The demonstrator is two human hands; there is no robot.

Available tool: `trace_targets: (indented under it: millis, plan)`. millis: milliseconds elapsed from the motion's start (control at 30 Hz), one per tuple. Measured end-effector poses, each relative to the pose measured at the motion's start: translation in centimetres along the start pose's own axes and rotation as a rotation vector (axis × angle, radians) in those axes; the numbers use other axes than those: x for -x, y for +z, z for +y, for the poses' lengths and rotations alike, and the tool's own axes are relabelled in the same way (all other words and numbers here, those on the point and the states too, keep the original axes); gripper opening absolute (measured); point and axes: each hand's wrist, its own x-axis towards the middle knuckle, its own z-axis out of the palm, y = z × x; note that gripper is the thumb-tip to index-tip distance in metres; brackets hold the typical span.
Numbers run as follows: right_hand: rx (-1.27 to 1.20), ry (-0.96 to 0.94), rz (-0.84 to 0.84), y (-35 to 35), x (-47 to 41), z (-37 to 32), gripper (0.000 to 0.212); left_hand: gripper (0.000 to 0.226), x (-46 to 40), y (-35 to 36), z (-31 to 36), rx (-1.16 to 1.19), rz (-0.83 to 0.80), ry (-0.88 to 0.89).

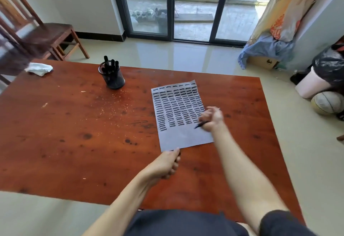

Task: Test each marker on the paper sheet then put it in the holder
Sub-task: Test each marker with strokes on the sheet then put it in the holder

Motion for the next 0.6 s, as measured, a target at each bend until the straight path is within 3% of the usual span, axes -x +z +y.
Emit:
trace_targets:
  millis: [67,133,200,333,467,600]
  plan:
    - [-0.036,-0.103,-0.050,-0.2,-0.1,-3.2,0.041,0.037,0.0,-1.6,-1.3,0.038,0.099,-0.005]
    - [-0.048,-0.138,-0.132,-0.2,0.3,-3.1,0.043,0.036,-1.7,-2.9,-1.5,-0.084,0.272,0.110]
    - [0.020,-0.176,-0.119,0.1,0.1,-0.6,0.035,0.031,-3.3,-3.5,-0.3,-0.161,0.261,0.206]
    - [0.072,-0.264,0.064,-0.5,-1.1,3.8,0.010,0.017,-5.3,-3.7,0.3,-0.285,0.208,0.285]
    - [0.100,-0.337,0.081,-1.9,-2.1,4.8,0.037,0.017,-6.9,-3.5,-0.6,-0.216,0.282,0.305]
    - [0.370,-0.418,0.142,-2.6,-2.5,5.4,0.059,0.024,-8.6,-2.8,-2.5,-0.299,0.405,0.341]
